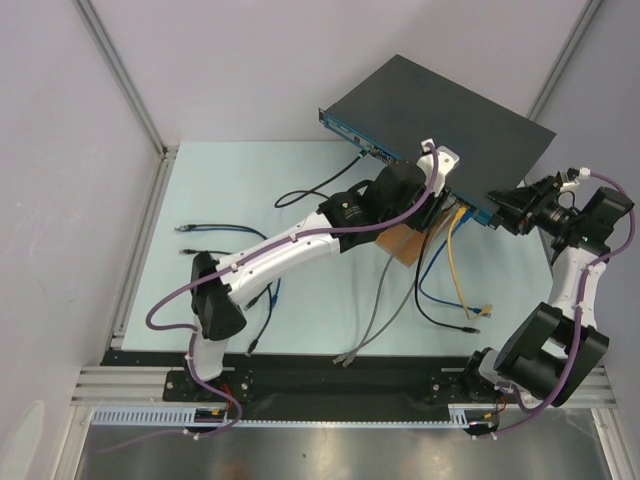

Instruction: Insert the plug into the switch port

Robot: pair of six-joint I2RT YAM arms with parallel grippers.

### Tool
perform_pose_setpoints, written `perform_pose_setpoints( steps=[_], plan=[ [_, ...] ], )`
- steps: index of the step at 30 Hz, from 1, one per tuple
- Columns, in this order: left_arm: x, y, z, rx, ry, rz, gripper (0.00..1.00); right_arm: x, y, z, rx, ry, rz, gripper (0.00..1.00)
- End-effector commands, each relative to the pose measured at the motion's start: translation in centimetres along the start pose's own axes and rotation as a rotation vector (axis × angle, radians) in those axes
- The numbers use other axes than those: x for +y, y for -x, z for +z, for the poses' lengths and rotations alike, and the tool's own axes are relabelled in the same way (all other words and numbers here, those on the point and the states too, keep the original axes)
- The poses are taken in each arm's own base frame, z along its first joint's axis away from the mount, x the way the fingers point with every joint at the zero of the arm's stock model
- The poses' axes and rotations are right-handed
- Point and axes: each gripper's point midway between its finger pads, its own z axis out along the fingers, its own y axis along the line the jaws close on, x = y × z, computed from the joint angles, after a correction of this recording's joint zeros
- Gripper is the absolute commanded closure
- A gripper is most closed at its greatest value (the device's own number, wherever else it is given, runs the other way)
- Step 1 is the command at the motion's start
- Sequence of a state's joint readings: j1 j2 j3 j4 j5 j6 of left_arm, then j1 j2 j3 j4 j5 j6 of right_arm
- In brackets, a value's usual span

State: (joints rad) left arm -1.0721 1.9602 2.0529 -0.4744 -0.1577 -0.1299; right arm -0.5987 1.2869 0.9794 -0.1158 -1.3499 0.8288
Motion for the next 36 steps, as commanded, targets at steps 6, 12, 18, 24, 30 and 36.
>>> perform_pose_setpoints(
  steps=[6,12,18,24,30,36],
  plan=[
    [2.0,1.9,-2.3,-0.033,0.036,0.011,0.61,-1.3,-1.5,1.9,0.074,0.003,-0.104,1.0],
    [1.4,1.7,-1.6,-0.021,0.013,0.011,0.71,-1.4,-1.7,1.9,0.079,-0.001,-0.103,1.0],
    [0.5,2.9,-0.9,-0.045,-0.019,0.005,1.0,-1.5,-2.0,2.0,0.084,-0.005,-0.104,1.0],
    [0.0,5.9,-0.3,-0.133,-0.031,-0.003,1.0,-1.3,-2.8,2.2,0.102,-0.001,-0.117,1.0],
    [0.1,7.6,0.6,-0.183,-0.014,-0.001,1.0,-1.3,-3.4,2.4,0.115,0.002,-0.119,1.0],
    [0.3,7.8,0.7,-0.194,-0.003,0.006,1.0,-1.3,-3.6,2.5,0.121,0.005,-0.121,1.0]
  ],
)
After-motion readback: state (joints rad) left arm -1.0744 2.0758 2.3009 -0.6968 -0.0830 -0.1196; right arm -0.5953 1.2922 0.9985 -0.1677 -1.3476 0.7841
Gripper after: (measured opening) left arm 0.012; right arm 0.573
